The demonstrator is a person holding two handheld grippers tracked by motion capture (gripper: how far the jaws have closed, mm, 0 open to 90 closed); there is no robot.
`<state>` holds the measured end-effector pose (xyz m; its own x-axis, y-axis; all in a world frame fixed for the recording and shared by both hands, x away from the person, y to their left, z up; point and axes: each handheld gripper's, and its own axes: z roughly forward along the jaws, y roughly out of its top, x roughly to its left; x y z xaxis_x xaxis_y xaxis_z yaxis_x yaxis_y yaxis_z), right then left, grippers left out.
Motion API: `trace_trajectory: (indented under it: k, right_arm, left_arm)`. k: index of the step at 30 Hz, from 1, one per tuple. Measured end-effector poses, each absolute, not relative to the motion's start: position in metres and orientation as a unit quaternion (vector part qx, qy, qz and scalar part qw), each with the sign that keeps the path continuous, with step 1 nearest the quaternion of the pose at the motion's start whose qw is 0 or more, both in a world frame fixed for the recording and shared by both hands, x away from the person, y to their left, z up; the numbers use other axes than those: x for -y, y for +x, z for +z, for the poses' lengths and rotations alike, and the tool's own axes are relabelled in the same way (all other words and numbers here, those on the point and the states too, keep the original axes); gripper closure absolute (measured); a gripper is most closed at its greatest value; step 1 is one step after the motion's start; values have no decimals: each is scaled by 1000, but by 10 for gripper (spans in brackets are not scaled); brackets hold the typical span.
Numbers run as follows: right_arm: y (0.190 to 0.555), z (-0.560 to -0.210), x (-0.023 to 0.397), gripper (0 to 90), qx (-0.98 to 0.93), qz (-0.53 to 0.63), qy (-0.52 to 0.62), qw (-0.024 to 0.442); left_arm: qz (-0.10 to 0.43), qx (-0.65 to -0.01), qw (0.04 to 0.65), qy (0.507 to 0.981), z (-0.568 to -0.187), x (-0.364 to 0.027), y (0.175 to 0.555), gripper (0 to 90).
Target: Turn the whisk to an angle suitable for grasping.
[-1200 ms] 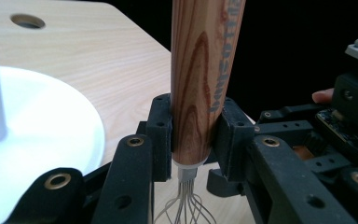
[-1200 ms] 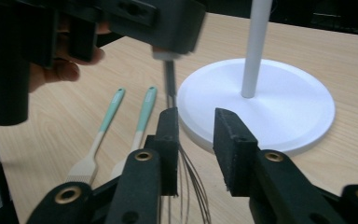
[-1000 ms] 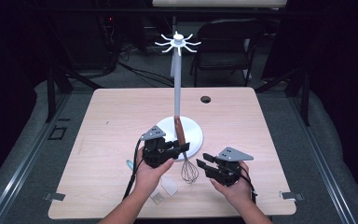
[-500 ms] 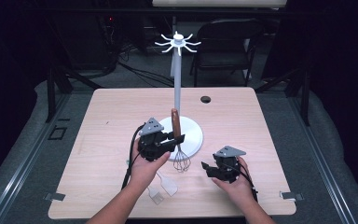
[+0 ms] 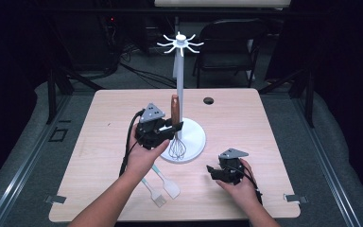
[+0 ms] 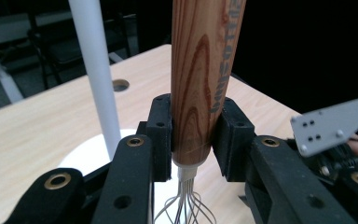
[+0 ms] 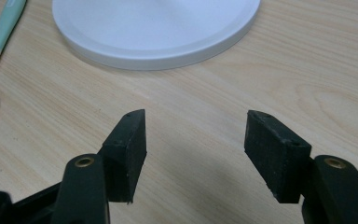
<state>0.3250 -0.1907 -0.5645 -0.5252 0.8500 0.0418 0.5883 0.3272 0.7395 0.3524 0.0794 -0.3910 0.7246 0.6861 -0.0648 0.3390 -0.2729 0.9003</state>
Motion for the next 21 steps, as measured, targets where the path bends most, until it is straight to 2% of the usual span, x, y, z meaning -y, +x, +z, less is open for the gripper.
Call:
trace_trajectory:
  k: [12, 21]
  right_arm:
    - [325, -567, 190, 390, -794, 360, 456, 178]
    - [325, -568, 190, 391, -795, 361, 454, 177]
  left_arm:
    - [220, -330, 495, 773, -341, -71, 362, 702]
    - [232, -339, 496, 765, -307, -63, 376, 702]
